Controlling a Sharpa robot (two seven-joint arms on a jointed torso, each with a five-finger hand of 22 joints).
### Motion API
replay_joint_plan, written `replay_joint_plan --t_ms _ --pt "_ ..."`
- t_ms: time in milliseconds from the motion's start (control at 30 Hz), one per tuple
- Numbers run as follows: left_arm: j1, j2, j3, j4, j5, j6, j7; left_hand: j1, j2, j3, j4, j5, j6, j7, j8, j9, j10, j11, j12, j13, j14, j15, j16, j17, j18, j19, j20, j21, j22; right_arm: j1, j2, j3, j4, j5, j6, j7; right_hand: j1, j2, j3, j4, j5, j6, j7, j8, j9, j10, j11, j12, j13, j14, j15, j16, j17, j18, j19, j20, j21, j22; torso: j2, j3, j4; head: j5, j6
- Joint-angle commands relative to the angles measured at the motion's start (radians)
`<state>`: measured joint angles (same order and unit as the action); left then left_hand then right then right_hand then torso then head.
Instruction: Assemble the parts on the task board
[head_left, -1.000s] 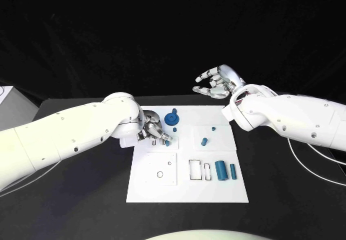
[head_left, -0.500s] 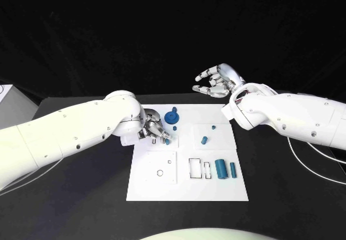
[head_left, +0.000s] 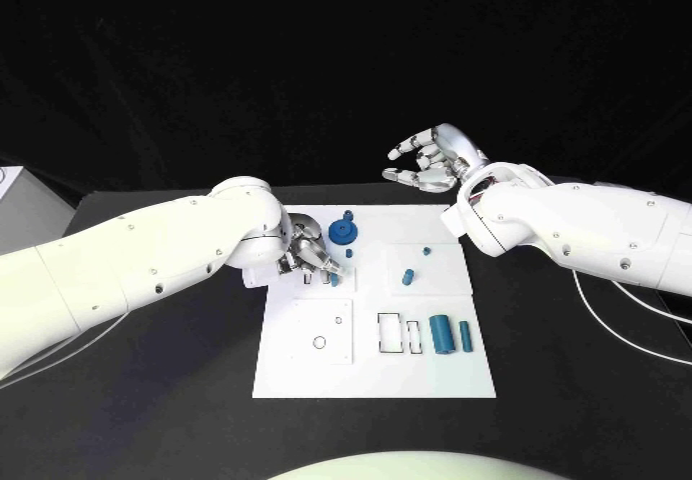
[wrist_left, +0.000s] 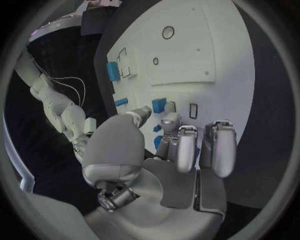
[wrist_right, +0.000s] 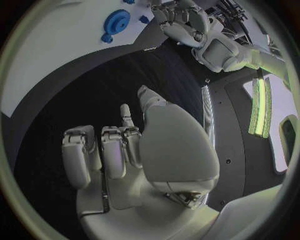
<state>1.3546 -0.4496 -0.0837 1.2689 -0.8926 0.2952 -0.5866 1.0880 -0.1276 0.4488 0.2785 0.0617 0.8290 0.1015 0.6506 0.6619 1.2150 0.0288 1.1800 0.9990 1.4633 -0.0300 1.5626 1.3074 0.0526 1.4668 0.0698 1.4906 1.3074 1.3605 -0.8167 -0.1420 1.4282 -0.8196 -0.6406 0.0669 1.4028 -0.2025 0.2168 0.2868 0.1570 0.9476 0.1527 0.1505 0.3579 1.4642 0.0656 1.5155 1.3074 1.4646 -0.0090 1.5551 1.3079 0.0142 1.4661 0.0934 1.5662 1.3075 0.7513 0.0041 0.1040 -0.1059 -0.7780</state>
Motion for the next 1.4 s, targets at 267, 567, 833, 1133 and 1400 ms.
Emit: replay_joint_plan --t_ms 267,567,833,1133,1400 --pt "0.0 0.005 0.0 -0.002 0.016 0.041 0.014 0.03 -0.004 0.024 -0.008 -0.005 -0.005 -0.008 0.006 0.016 -0.005 -0.008 0.003 -0.001 0.105 -0.009 0.005 0.258 -0.01 0.001 -0.007 -0.002 0.065 -0.002 0.002 0.0 0.0 -0.006 0.024 0.002 -0.01 0.003 -0.004 0.002 0.002 -0.007 0.003 0.001 -0.001 0.058 0.007 -0.005 0.223 0.094 0.007 -0.004 0.217 -0.014 0.105 0.007 0.005 0.263 -0.001 0.0001 0.0003 -0.002 -0.009" --pt "0.0 0.006 -0.001 -0.005 0.019 0.056 0.013 0.07 -0.001 0.083 -0.029 -0.004 -0.006 -0.014 0.003 0.035 -0.006 -0.013 0.002 -0.005 0.106 -0.014 0.006 0.26 -0.011 0.001 -0.011 -0.002 0.067 -0.004 0.004 0.0 0.0 -0.006 0.027 0.003 -0.011 0.005 -0.004 0.002 0.002 -0.007 0.003 0.002 -0.001 0.059 0.007 -0.004 0.224 0.094 0.007 -0.004 0.216 -0.014 0.105 0.007 0.005 0.263 -0.001 -0.0002 0.0001 -0.002 -0.012" --pt "-0.001 0.007 -0.001 -0.006 0.025 0.057 0.016 0.097 -0.003 0.233 -0.094 -0.003 -0.005 -0.019 -0.007 0.065 -0.004 -0.019 -0.001 -0.011 0.108 -0.019 0.008 0.263 -0.011 0.002 -0.016 -0.002 0.069 -0.004 0.004 0.0 0.0 -0.006 0.03 0.003 -0.011 0.005 -0.004 0.002 0.002 -0.007 0.003 0.002 -0.001 0.059 0.007 -0.004 0.224 0.094 0.007 -0.004 0.216 -0.014 0.105 0.007 0.005 0.263 -0.001 0.0002 -0.0005 -0.003 -0.013" --pt "-0.001 -0.002 0.0 -0.002 0.047 0.022 0.03 0.063 -0.008 0.416 -0.211 0.021 -0.008 -0.019 0.012 0.128 0.008 -0.021 -0.004 -0.016 0.108 -0.021 0.008 0.263 -0.011 0.003 -0.017 -0.002 0.073 -0.006 0.004 0.0 -0.001 -0.006 0.034 0.003 -0.011 0.006 -0.004 0.001 0.003 -0.007 0.003 0.002 -0.001 0.059 0.007 -0.004 0.224 0.094 0.007 -0.004 0.216 -0.014 0.105 0.007 0.005 0.263 -0.001 -0.0001 0.0001 -0.004 -0.011" --pt "-0.001 -0.021 0.0 0.017 0.067 -0.04 0.044 0.015 -0.023 0.467 -0.268 0.193 0.002 -0.022 0.037 0.185 0.027 -0.025 0.004 -0.009 0.108 -0.026 0.008 0.263 -0.013 0.009 -0.019 0.001 0.082 -0.008 0.001 -0.001 -0.002 -0.006 0.037 0.003 -0.012 0.007 -0.004 0.001 0.004 -0.007 0.003 0.003 -0.001 0.059 0.007 -0.004 0.223 0.094 0.007 -0.004 0.215 -0.014 0.105 0.007 0.005 0.263 -0.002 0.0005 0.0013 -0.002 -0.01"
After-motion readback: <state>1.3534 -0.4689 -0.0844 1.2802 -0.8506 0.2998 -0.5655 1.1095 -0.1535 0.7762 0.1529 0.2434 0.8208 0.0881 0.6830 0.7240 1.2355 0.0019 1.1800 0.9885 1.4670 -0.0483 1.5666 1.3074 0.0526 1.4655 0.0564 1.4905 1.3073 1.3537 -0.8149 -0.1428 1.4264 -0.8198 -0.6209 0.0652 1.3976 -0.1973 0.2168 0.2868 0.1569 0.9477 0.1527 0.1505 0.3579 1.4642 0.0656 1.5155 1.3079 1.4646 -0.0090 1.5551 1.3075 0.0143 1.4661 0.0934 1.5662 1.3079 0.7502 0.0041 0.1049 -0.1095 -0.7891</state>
